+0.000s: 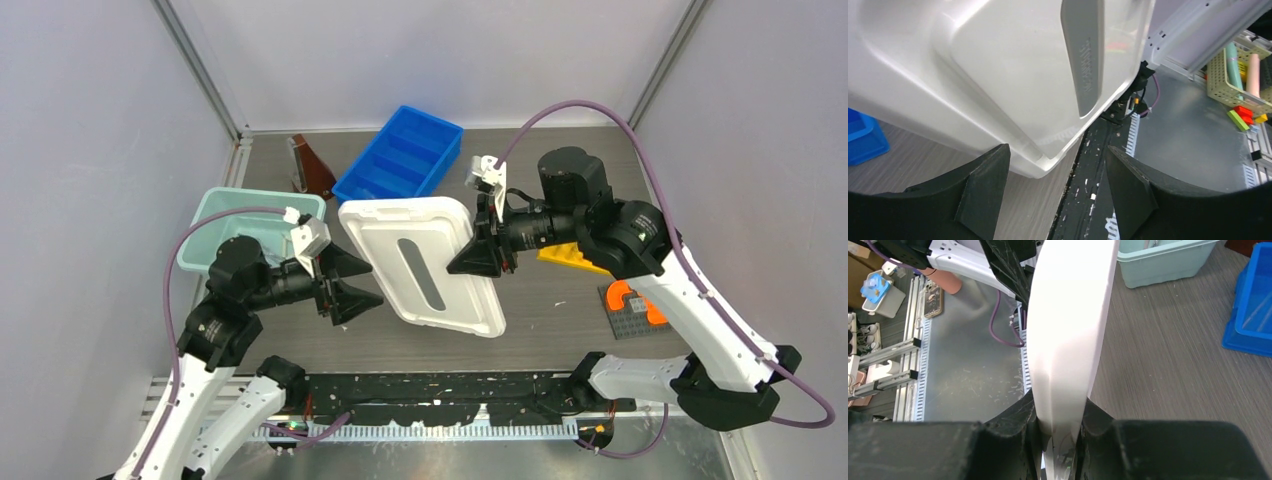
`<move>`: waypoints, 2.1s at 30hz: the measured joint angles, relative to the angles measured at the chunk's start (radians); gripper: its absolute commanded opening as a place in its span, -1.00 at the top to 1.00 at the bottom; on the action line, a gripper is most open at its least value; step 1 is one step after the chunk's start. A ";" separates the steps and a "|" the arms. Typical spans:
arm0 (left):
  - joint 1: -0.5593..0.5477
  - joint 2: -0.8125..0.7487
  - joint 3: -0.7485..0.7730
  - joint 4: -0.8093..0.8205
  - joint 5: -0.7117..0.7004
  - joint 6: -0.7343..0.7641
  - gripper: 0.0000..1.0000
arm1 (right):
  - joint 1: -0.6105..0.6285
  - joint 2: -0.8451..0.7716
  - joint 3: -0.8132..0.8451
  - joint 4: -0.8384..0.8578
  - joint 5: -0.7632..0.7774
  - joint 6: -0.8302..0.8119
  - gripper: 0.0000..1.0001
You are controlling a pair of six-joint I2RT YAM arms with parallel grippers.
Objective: Organize the chemistry lab equipment
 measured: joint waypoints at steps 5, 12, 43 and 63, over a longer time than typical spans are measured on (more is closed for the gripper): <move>-0.006 -0.029 -0.016 0.013 0.021 -0.035 -0.45 | -0.004 -0.024 -0.023 0.045 -0.013 0.023 0.99; -0.005 -0.039 0.000 -0.025 -0.102 -0.064 -0.43 | -0.002 -0.088 -0.029 0.082 0.004 0.056 0.99; -0.005 -0.062 -0.169 0.519 -0.058 -0.711 0.82 | -0.380 0.087 -0.154 0.541 -0.243 0.485 -0.54; -0.005 -0.044 -0.382 0.787 -0.812 -0.939 0.82 | -0.421 0.013 -0.695 1.102 0.200 1.185 -0.76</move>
